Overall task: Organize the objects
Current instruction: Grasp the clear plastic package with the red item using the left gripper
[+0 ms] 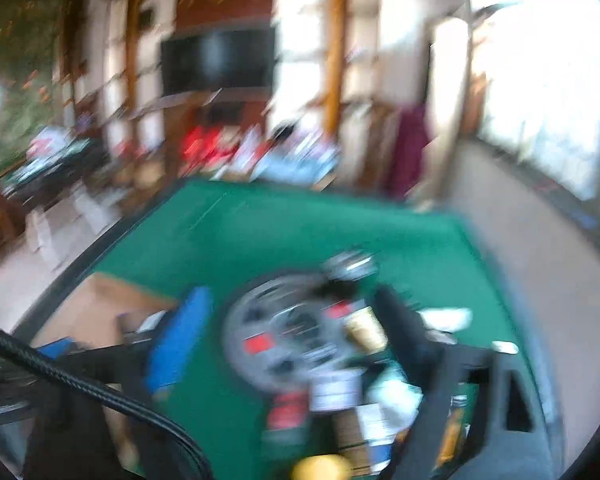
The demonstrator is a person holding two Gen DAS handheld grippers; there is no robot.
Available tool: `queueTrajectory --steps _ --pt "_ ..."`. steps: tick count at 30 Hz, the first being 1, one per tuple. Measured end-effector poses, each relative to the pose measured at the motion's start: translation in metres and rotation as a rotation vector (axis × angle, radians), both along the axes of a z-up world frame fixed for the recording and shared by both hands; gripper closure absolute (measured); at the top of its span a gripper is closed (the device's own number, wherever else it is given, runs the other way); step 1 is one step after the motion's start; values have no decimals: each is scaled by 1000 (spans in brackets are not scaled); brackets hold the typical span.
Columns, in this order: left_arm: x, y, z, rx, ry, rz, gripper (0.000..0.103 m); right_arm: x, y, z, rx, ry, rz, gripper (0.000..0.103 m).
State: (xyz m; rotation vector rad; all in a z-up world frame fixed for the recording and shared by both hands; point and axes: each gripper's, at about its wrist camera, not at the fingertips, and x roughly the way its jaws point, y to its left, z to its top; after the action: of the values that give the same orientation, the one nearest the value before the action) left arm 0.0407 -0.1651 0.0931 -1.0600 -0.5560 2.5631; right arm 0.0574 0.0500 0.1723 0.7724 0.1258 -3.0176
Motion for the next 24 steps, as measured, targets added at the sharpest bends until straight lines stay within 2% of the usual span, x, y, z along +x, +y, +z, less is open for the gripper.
queueTrajectory --steps 1,3,5,8,14,19,24 --pt "1 12 1 -12 -9 -29 31 5 8 -2 -3 5 -26 0" --pt "0 35 0 -28 -34 -75 31 5 35 -13 -38 -77 -89 0" --pt "0 57 -5 -62 -70 -93 31 1 68 -29 -163 -165 -87 0" --pt "-3 88 -20 -142 -105 -121 31 -1 105 -55 -301 -225 -129 0" --pt "-26 130 -49 -252 -188 -127 31 7 139 -78 -366 -183 -151 0" --pt "-39 157 -61 -349 -175 -142 31 7 162 -86 -433 -153 -141 0" --pt "-51 174 -74 -385 -175 -165 32 8 175 -93 -501 -181 -128 0"
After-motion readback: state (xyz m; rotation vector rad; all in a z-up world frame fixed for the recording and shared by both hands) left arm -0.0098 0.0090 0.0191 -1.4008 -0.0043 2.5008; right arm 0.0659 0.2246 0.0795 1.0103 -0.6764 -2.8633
